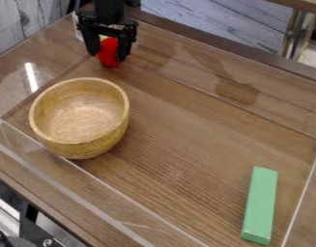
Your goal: Move the red fruit to the right
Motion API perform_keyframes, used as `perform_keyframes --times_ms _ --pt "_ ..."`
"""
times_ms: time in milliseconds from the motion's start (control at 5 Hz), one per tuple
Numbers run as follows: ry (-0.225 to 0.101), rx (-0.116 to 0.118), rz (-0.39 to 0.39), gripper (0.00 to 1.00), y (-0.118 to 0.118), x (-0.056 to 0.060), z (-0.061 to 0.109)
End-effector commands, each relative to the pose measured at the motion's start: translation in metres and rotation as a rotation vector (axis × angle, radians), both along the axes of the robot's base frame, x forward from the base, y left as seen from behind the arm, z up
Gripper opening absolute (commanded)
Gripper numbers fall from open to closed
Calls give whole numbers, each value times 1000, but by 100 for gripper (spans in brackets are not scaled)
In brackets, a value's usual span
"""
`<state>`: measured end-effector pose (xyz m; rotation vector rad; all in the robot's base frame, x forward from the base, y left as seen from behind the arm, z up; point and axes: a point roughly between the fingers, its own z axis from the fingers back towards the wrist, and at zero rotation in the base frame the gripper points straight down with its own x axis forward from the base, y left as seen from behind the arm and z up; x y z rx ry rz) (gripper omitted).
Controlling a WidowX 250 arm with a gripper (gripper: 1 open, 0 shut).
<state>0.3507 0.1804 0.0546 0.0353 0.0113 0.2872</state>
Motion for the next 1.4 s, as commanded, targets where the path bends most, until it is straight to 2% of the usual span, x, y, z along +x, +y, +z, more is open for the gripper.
perform_keyframes --times_ms 0,200,400,600,800,1000,1200 --pt "-80 34 33 100 12 8 28" --pt "-86 31 45 100 13 7 32" --pt "-77 35 50 0 12 8 26" --pt "-90 27 42 0 -3 10 37" --pt "-118 14 25 0 -30 12 56" --pt "-136 -9 -12 0 -63 16 72" --pt "-139 -29 -75 0 -105 20 78"
